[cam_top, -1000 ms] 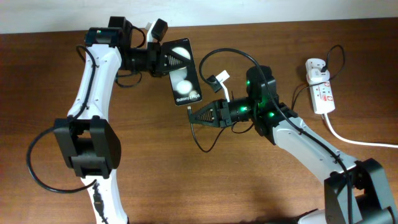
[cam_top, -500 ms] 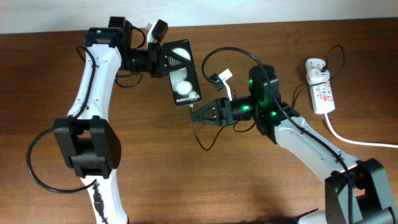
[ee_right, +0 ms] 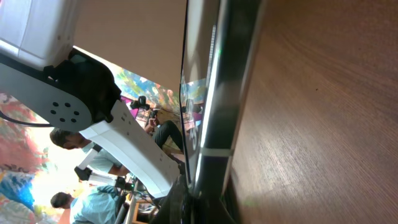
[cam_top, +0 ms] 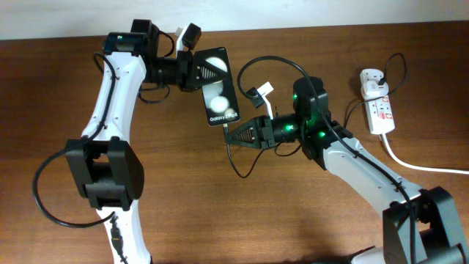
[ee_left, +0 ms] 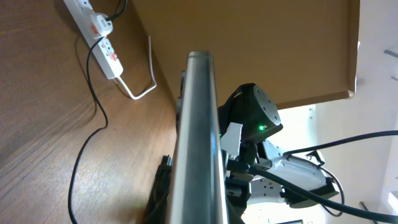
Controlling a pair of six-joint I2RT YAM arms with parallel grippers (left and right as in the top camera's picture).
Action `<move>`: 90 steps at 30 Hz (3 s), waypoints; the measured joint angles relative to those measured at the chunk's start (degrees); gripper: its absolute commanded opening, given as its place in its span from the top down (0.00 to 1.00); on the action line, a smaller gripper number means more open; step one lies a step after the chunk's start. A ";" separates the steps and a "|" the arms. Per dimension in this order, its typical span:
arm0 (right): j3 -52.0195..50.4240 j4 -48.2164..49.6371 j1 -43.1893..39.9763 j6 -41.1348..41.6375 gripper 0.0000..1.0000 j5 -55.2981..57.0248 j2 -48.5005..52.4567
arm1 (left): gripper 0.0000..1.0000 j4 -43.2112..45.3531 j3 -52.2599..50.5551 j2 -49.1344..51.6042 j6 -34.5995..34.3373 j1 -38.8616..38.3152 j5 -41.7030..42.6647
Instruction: Plug charger to phone and switch on socket
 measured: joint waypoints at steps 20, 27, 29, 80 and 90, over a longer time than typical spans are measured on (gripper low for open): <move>-0.87 -0.20 -0.98 0.00 0.96 -0.22 0.00 | 1.00 -0.02 0.00 0.00 0.44 -1.84 -1.60; -1.40 0.20 -1.77 0.63 0.96 -1.75 0.00 | 1.00 -0.35 0.02 0.00 0.83 -2.58 -2.16; -1.40 0.24 -1.77 1.03 0.96 -1.79 0.00 | 1.00 -0.39 0.02 0.00 0.83 -2.58 -2.16; -1.01 -29.59 -3.80 -9.51 0.63 16.83 0.00 | 1.00 16.11 -19.19 0.09 -10.40 -3.54 -31.19; -1.01 -29.81 -3.80 -10.51 0.62 16.83 0.00 | 1.00 17.40 -19.96 0.09 -16.31 -3.54 -34.67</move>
